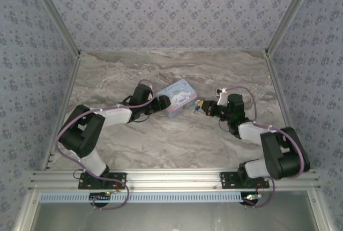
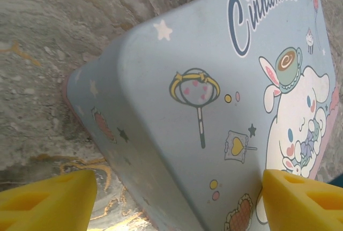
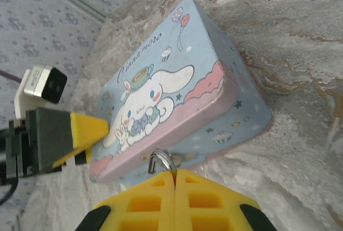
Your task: Unlock a padlock with a key
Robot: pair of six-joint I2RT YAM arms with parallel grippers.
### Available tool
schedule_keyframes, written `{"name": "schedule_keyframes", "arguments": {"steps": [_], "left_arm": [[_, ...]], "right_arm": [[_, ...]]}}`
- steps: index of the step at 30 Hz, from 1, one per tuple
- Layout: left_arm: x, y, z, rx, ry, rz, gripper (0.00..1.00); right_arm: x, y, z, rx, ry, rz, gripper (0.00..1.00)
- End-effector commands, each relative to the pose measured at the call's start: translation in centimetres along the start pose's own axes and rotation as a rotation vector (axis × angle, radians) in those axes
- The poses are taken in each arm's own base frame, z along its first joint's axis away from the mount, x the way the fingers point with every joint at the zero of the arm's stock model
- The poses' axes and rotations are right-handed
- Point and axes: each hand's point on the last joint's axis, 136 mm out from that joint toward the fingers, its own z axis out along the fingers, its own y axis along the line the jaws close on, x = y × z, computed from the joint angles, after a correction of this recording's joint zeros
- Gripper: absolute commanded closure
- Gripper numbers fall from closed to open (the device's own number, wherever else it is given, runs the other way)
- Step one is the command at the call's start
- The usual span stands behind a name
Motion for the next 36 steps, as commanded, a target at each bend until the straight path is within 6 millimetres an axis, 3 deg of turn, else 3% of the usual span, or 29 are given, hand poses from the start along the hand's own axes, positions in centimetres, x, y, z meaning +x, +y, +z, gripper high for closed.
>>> {"name": "schedule_keyframes", "arguments": {"steps": [1, 10, 19, 30, 36], "left_arm": [[0.9, 3.9, 0.2, -0.127, 0.064, -0.022, 0.21], [-2.8, 2.2, -2.2, -0.116, -0.035, 0.054, 0.16], [-6.2, 0.5, -8.5, -0.132, -0.266, 0.158, 0.04], [-8.1, -2.2, -18.0, -0.102, -0.536, 0.330, 0.00], [-7.7, -1.7, -20.2, -0.128, -0.581, 0.351, 0.01]], "right_arm": [[1.1, -0.5, -1.5, 0.086, 0.077, -0.029, 0.98], [2.4, 0.8, -4.8, 0.155, 0.179, -0.029, 0.98], [4.4, 1.3, -7.1, 0.220, 0.302, -0.022, 0.98], [7.1, 0.6, -7.5, 0.282, 0.432, 0.005, 0.98], [8.7, -0.1, -6.6, 0.309, 0.516, 0.017, 0.98]]}}
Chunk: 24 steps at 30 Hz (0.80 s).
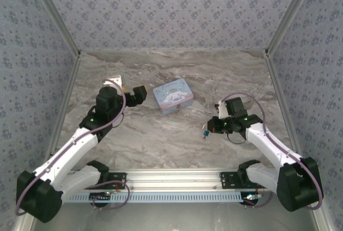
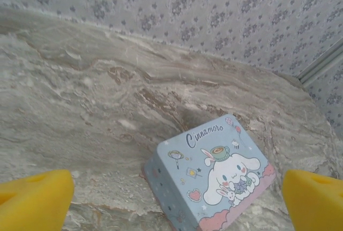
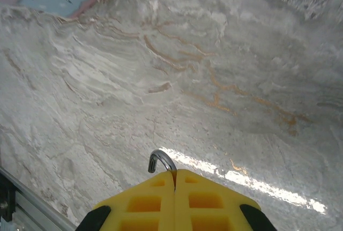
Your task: Unlock a padlock with a key
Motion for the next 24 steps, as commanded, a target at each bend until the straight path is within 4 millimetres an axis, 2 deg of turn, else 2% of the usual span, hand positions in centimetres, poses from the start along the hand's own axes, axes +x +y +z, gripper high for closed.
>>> {"name": "schedule_keyframes", "arguments": {"steps": [1, 14, 24], "left_arm": [[0.4, 1.6, -0.7, -0.060, -0.002, 0.043, 0.01], [0.7, 2.2, -1.0, -0.082, 0.005, 0.040, 0.00], [1.2, 2.8, -1.0, -0.103, 0.020, 0.041, 0.01]], "right_arm": [[0.0, 0.1, 0.4, 0.020, 0.041, -0.011, 0.98], [0.0, 0.0, 4.8, 0.007, 0.149, -0.016, 0.98], [0.5, -0.4, 7.0, -0.004, 0.202, -0.008, 0.97]]}}
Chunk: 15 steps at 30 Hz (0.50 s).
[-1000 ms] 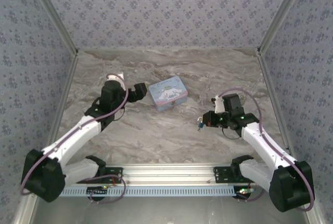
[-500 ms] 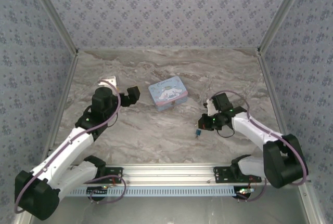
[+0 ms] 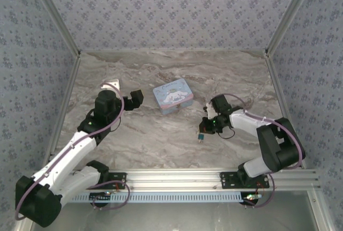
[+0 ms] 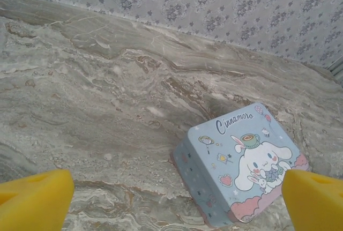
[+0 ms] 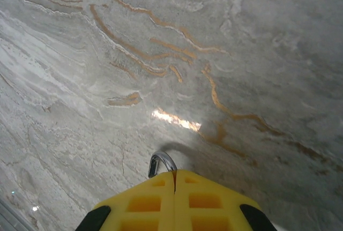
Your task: Unlock a padlock with a key
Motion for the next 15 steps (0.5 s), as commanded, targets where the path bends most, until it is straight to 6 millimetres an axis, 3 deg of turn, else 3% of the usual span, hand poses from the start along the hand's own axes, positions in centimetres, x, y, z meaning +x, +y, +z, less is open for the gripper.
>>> {"name": "schedule_keyframes", "arguments": {"steps": [1, 15], "left_arm": [[-0.33, 0.49, -0.34, -0.020, -0.015, 0.015, 0.01], [-0.09, 0.82, -0.27, -0.031, -0.011, 0.010, 0.01]], "right_arm": [[-0.63, 0.71, 0.33, -0.024, 0.002, -0.027, 0.97], [-0.67, 0.69, 0.88, -0.027, 0.004, -0.024, 0.95]]}}
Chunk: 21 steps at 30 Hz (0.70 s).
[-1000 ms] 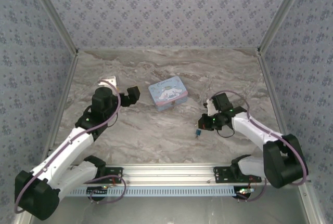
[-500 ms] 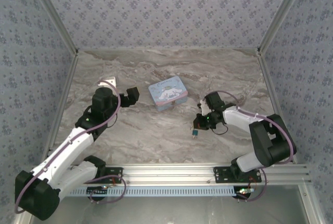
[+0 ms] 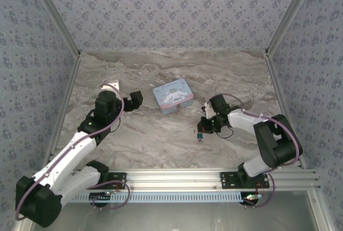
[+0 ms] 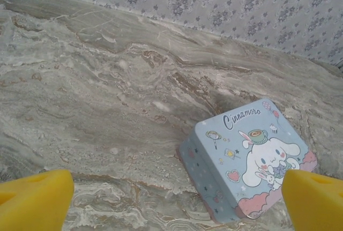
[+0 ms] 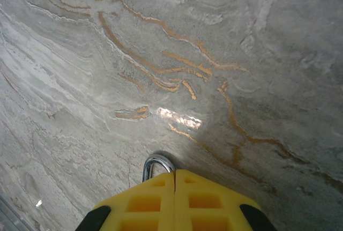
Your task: Unlock a padlock with a key
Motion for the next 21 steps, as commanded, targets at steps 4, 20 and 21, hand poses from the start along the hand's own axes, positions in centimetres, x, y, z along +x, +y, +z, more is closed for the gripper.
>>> {"name": "schedule_keyframes", "arguments": {"steps": [4, 20, 21], "left_arm": [[-0.8, 0.3, -0.4, -0.015, -0.025, 0.008, 0.01], [-1.0, 0.2, -0.4, -0.011, -0.021, 0.010, 0.01], [-1.0, 0.2, -0.5, -0.012, -0.021, 0.010, 0.01]], "right_arm": [[-0.5, 0.3, 0.0, 0.005, -0.005, -0.010, 0.93], [-2.5, 0.9, -2.2, 0.023, -0.111, -0.020, 0.78], [-2.6, 0.9, -2.4, 0.021, -0.117, -0.020, 0.76]]}}
